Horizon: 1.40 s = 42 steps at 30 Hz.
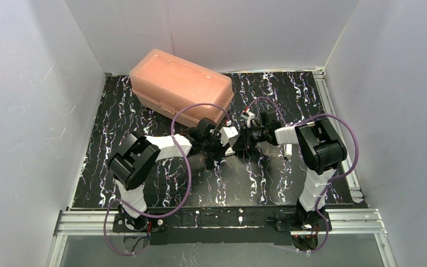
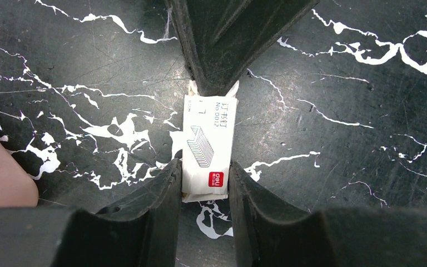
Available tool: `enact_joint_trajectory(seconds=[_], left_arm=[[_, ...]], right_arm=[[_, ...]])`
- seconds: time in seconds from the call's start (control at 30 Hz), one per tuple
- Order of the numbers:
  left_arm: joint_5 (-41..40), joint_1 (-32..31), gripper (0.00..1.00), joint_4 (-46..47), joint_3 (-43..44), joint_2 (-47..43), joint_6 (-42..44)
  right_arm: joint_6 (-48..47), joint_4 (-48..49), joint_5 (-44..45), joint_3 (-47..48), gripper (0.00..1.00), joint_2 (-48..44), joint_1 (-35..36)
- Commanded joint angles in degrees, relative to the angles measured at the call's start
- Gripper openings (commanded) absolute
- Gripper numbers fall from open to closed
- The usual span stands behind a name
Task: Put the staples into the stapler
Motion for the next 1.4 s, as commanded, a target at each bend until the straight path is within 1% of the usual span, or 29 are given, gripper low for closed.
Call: enact_joint_trajectory(seconds=[0.0,0.13,0.23,0.3,0.6,0.67,0.93,1.37], left_arm=[[-1.0,-0.6,0.23,-5.5,-0.1,2.4,-0.7],[-1.5,-0.7,0.22,-6.0,0.0,2.5,-0.4],[-1.6,-0.6,0.22,-6.2,0.0,2.5,-0.3],[-1.5,-0.7,0.22,-6.4,0.0,2.6,-0.2],[-0.9,-0.8,0.21,-8.6,0.4,2.4,1.5],[-0.8,-0.8,0.21,-10.5,0.6,2.2,1.9],[-1.1,-0.8,0.20,-13.1,1.0,2.0,2.5],[-1.8,-0.8,0.21,-14.0,0.8,1.4,2.9]], right_arm=[[-2.9,-5.3,6.1,-0.1,0.22,2.1,1.2],[-2.8,-5.3,5.9,0.1,0.16,1.4,1.2],[-2.6,-5.7,6.2,0.3,0.08,0.9,1.2],[-2.5,-5.8,6.4,0.4,0.01,0.6,1.2],[-2.7,-6.4,6.8,0.6,0.01,-1.0,0.6],[-3.0,-6.6,7.1,0.3,0.01,-1.5,0.3],[-4.3,-7.5,7.6,-0.4,0.01,-3.3,-1.0],[-4.7,-6.6,7.3,-1.9,0.01,-4.3,-2.7]])
